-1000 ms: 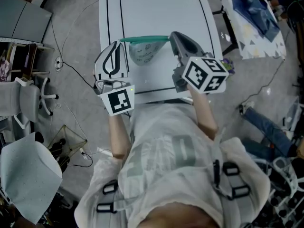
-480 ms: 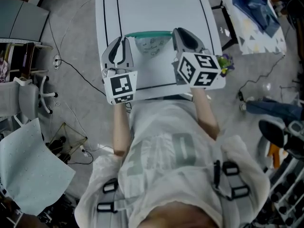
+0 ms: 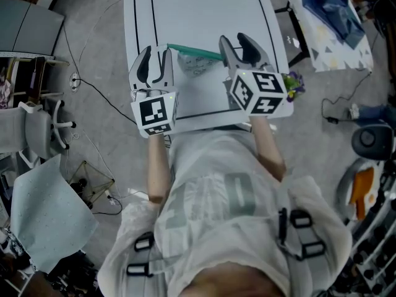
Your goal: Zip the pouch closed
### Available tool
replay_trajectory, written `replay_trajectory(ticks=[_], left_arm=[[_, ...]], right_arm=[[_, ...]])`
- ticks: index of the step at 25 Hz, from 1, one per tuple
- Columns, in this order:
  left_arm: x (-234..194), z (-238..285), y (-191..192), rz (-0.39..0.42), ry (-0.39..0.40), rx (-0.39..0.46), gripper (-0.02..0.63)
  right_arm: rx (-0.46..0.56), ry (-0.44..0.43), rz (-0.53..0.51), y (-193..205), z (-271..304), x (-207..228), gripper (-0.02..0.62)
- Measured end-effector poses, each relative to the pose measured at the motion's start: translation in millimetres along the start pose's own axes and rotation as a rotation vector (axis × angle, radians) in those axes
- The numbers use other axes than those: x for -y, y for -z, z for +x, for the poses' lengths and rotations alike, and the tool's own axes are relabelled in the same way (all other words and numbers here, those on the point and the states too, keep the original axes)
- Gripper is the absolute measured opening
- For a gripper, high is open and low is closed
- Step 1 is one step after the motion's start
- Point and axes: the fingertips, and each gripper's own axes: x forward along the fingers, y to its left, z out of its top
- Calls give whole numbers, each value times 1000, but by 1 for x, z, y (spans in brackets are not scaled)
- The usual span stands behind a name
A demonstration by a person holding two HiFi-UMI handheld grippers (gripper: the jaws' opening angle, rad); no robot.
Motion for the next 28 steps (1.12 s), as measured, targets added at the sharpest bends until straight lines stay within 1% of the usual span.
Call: replay_trajectory(ticks=[4, 9, 11, 15, 20, 28], left_arm=[[-5, -4, -18, 1, -13, 31, 140], [-13, -11, -53, 2, -8, 110, 140], [-16, -14, -62, -2, -20, 128, 140], [-17, -16, -60, 30, -22, 128, 140], [-16, -20, -58, 8, -42, 117, 140], [-21, -27, -64, -3, -57, 134, 140]], right_arm=[[14, -12, 16, -6, 0, 1, 158], [23, -19, 21, -11, -1, 0, 158], [24, -24, 23, -11, -1, -2, 157], [20, -39, 22, -10, 0, -8, 157], [23, -49, 14, -11, -1, -8, 157], [38, -44, -11, -13, -5, -12, 158]])
